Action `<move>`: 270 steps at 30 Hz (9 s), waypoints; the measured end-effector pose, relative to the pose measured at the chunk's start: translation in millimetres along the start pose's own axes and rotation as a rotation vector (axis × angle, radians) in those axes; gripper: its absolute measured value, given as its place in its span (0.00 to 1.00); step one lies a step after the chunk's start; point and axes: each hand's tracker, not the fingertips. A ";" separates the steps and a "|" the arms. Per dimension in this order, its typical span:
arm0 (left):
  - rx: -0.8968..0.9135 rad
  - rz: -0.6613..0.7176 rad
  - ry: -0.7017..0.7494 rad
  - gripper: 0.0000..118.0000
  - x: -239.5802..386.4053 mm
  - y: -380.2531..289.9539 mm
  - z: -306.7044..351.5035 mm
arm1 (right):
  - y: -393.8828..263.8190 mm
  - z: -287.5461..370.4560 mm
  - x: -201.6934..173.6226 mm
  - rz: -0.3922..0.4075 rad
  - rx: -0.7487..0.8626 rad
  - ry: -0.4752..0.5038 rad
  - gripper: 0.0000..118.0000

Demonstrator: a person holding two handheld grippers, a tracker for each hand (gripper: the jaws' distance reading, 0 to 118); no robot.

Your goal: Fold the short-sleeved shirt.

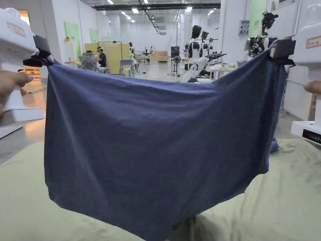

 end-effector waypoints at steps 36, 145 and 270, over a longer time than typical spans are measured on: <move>0.036 0.088 0.006 0.02 6.8 53.1 -199.7 | 103.9 -216.3 -9.2 0.002 0.151 -0.149 0.04; -0.655 -0.054 0.226 0.73 -113.3 -487.3 35.1 | -433.7 104.8 -9.5 -0.109 -0.853 0.120 0.07; -0.645 0.215 0.091 0.04 -117.9 -426.6 -6.8 | -399.2 19.3 40.4 -0.231 -0.634 -0.030 0.05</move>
